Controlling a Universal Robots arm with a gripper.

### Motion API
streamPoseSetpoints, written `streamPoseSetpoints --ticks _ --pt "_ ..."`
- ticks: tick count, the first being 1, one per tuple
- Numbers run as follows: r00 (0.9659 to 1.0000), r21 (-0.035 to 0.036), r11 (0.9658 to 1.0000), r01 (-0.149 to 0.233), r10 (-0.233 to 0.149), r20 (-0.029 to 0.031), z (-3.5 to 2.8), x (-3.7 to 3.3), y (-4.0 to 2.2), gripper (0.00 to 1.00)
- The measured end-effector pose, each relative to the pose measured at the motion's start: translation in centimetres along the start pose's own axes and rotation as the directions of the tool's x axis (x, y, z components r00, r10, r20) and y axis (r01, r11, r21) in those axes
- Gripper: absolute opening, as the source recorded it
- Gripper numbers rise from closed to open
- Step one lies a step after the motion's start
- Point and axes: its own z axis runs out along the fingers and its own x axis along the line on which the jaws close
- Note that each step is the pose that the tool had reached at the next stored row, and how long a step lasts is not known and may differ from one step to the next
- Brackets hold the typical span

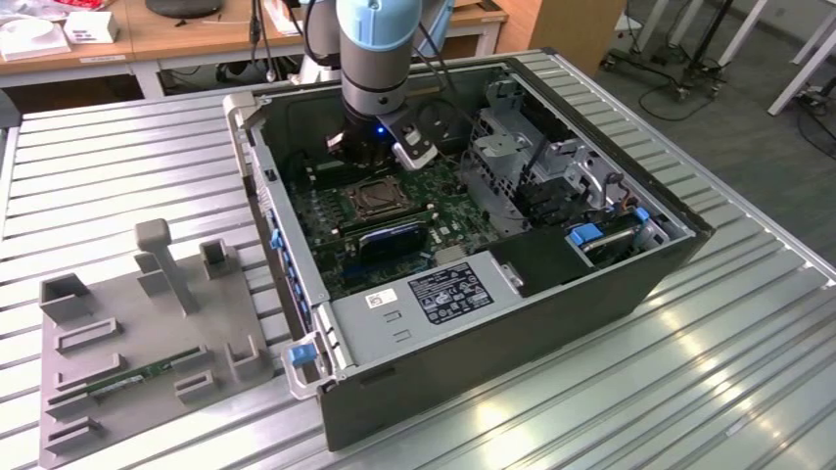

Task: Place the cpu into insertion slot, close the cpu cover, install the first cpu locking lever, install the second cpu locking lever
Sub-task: 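Install the first cpu locking lever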

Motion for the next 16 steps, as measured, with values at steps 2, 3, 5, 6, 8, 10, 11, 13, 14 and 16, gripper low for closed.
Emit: streamPoseSetpoints --ticks 2,3,5,6,8,10,11,13,14,16 --pt "1.0000 -0.0001 1.0000 0.000 0.000 0.0001 0.01 0.00 0.00 0.11" --pt "1.0000 -0.0002 1.0000 0.000 0.000 0.0001 0.02 0.00 0.00 0.11" --pt "1.0000 0.0001 1.0000 0.000 0.000 0.0002 0.03 0.00 0.00 0.11" --pt "1.0000 -0.0001 1.0000 0.000 0.000 0.0003 0.06 -0.01 -0.01 0.11" --pt "1.0000 0.0003 1.0000 0.000 0.000 0.0001 0.10 -0.04 -0.02 0.11" --pt "1.0000 0.0003 1.0000 0.000 0.000 0.0001 0.15 -0.10 -0.01 0.11" --pt "1.0000 0.0002 1.0000 0.000 0.000 0.0002 0.17 -0.13 0.00 0.11" --pt "1.0000 0.0001 1.0000 0.000 0.000 0.0002 0.21 -0.18 0.03 0.11" --pt "1.0000 0.0002 1.0000 0.000 0.000 0.0002 0.22 -0.20 0.05 0.11" --pt "1.0000 0.0006 1.0000 0.000 0.000 0.0002 0.24 -0.21 0.10 0.11"
